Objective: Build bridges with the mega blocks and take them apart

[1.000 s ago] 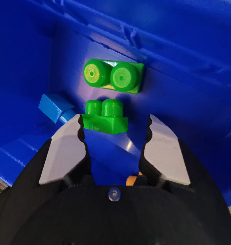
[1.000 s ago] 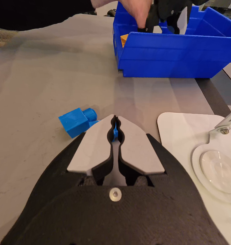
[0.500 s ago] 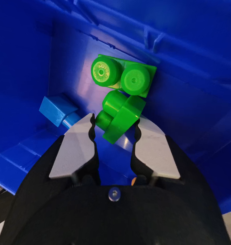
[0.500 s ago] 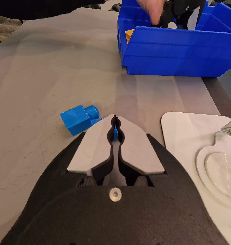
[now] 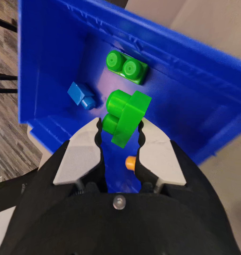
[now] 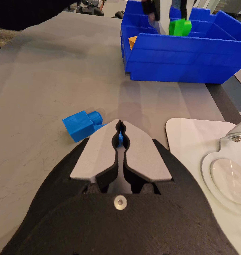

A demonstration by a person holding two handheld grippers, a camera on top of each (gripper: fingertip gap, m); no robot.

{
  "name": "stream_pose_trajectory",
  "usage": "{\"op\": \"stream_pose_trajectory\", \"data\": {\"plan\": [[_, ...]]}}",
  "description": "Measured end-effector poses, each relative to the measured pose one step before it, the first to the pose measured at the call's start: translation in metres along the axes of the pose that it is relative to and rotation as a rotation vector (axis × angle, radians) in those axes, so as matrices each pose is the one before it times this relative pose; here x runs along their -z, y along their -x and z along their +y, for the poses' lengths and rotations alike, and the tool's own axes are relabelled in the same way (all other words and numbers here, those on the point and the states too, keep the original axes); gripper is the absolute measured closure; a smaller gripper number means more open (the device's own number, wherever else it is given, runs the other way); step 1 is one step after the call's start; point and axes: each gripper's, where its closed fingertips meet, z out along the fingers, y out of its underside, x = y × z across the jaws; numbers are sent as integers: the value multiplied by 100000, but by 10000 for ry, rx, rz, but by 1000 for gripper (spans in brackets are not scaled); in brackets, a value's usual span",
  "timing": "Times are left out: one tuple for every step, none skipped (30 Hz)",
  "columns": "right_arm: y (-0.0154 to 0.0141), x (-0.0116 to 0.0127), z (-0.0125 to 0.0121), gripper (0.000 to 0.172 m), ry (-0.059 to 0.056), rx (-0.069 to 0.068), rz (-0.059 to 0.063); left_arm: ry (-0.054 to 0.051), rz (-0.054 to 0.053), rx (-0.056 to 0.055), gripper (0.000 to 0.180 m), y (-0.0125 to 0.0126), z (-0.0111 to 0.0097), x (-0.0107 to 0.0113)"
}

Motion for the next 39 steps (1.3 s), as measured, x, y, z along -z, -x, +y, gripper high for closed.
{"op": "stream_pose_trajectory", "data": {"plan": [[70, 44, -83, 172, -73, -35, -26, -192, -32, 57, 130, -739, 97, 1636], [37, 62, -100, 172, -85, -8, 13, -253, -40, 49, 130, -930, 11, 1646], [-2, 69, -117, 172, -69, 0, 46, -189, 38, 70, 130, -1237, 45, 1517], [-45, 106, -160, 172, -83, 6, 85, -145, 0, -80, 130, -1420, 75, 1406], [-41, 110, -162, 172, -87, -10, 75, -109, -58, -149, 130, -1516, 68, 1288], [-55, 111, -105, 172, -64, -24, 79, -170, -6, -27, 130, -1657, -72, 1149], [-66, 97, -31, 172, -39, -24, 76, -231, 186, 4, 130, -1984, -226, 943], [-24, 99, 11, 172, -17, -21, 58, -223, 235, -30, 130, -2090, -325, 665], [38, 87, 39, 172, 17, -21, 14, -95, 89, -68, 130, -1889, -270, 306], [24, 90, 63, 172, 22, 6, 49, 63, 119, -143, 130, -1892, -158, -45], [63, 103, 41, 172, 1, 18, 56, 94, 176, -209, 130, -1840, -167, -311], [158, 108, 41, 172, -2, -11, -10, 199, 130, -176, 130, -1495, -21, -479], [178, 91, 73, 172, 18, -5, -10, 251, 42, -115, 130, -1098, 28, -595], [164, 85, 113, 172, 32, 31, 15, 87, 150, -66, 130, -1061, -250, -698], [204, 62, 127, 172, 45, 26, -17, -18, 335, -74, 130, -1173, -409, -760], [200, 49, 130, 172, 54, 27, -20, 116, 260, -4, 130, -872, -213, -834], [128, 46, 133, 172, 56, 42, 12, 299, 26, -46, 130, -394, 70, -835], [110, 51, 109, 172, 47, 31, 0, 389, -51, -96, 130, -127, 278, -744], [93, 65, 90, 172, 24, 1, -21, 365, 119, 61, 130, -159, 282, -709], [57, 48, 78, 172, 3, -15, -14, 245, 59, 102, 130, -19, 95, -637], [24, 46, 91, 172, 2, -18, -19, 58, -170, 2, 130, 216, -141, -472], [18, 36, 75, 172, 13, -13, -15, 111, -16, -29, 130, -50, -56, -308], [-21, 44, 51, 172, 4, -10, -5, -102, -25, 49, 130, 93, -297, 73], [-13, 28, 21, 172, -9, -23, -12, 15, 34, 61, 129, 62, -75, 40], [-14, 17, 21, 172, -6, -44, -21, 85, 62, -2, 129, 16, 84, -50], [1, -6, 19, 172, -8, -52, -26, 99, 38, -51, 122, -33, 111, -85], [10, -24, 19, 172, 3, -45, -26, -55, 6, -2, 116, 4, -79, 52], [8, 0, 22, 172, 9, -15, -13, -116, 217, 37, 113, -272, -78, 134], [14, 36, -59, 172, -20, -7, 3, -226, 161, 121, 113, -123, -159, 238], [16, 97, -125, 172, -53, -47, -10, -141, 29, 126, 113, 113, 24, 307], [81, 125, -100, 171, -49, -85, -25, -84, -32, 93, 112, 213, 164, 366], [52, 163, 58, 171, 18, -130, 32, -108, 59, 100, 111, 131, 162, 391], [161, 213, 83, 171, 6, -92, 45, -172, 95, 118, 111, 150, 94, 421], [374, 269, -10, 171, -61, -57, -19, -264, 146, 132, 112, 146, -79, 425], [527, 290, -52, 170, -87, -65, -66, -374, 219, 150, 114, 92, -359, 426], [543, 260, -16, 170, -58, -67, -40, -316, 134, 76, 116, 235, -505, 361], [590, 204, 32, 169, -18, -27, -19, -206, -73, -93, 117, 457, -633, 292], [770, 120, 71, 169, 37, 42, -105, -198, -247, -212, 118, 628, -915, 236], [936, 13, 120, 170, 91, 111, -173, -198, -147, -216, 120, 505, -1135, 109]]}}
